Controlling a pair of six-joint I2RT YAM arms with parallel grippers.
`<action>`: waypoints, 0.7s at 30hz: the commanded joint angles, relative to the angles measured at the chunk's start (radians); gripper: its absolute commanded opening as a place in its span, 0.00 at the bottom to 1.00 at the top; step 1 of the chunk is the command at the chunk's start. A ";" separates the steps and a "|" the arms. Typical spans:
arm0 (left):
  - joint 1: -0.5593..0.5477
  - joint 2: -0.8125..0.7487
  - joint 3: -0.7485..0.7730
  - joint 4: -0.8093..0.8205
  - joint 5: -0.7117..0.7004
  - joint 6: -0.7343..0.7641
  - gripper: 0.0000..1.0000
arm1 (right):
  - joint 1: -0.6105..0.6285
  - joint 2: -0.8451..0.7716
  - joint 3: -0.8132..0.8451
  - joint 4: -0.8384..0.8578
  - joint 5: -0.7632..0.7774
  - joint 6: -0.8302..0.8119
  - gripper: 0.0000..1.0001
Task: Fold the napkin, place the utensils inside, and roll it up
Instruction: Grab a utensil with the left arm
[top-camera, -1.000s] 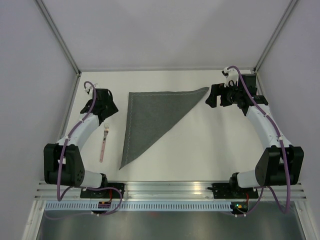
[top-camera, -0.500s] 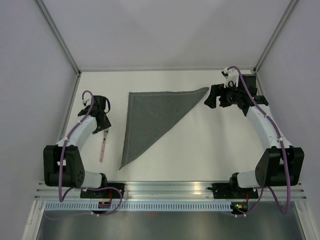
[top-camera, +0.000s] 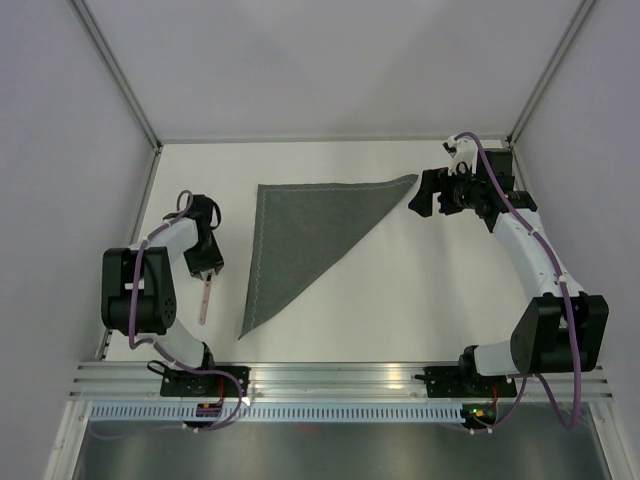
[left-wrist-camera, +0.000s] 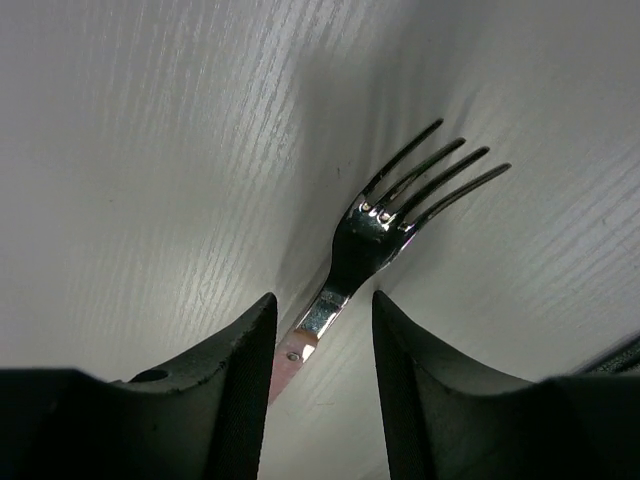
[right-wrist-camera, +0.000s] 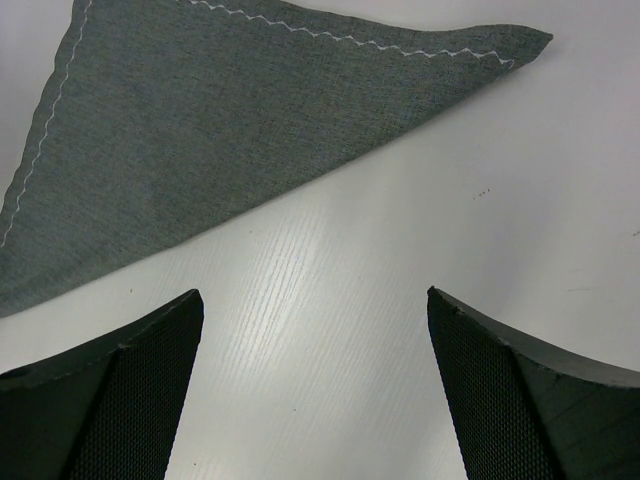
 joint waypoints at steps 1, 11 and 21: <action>0.037 0.032 0.035 -0.012 0.037 0.051 0.48 | -0.001 0.006 0.029 -0.002 -0.014 0.014 0.97; 0.064 0.093 0.061 0.052 0.104 0.091 0.23 | -0.003 0.028 0.032 -0.005 -0.022 0.017 0.97; 0.063 0.225 0.239 0.122 0.209 0.128 0.15 | -0.003 0.033 0.032 0.003 0.007 0.008 0.98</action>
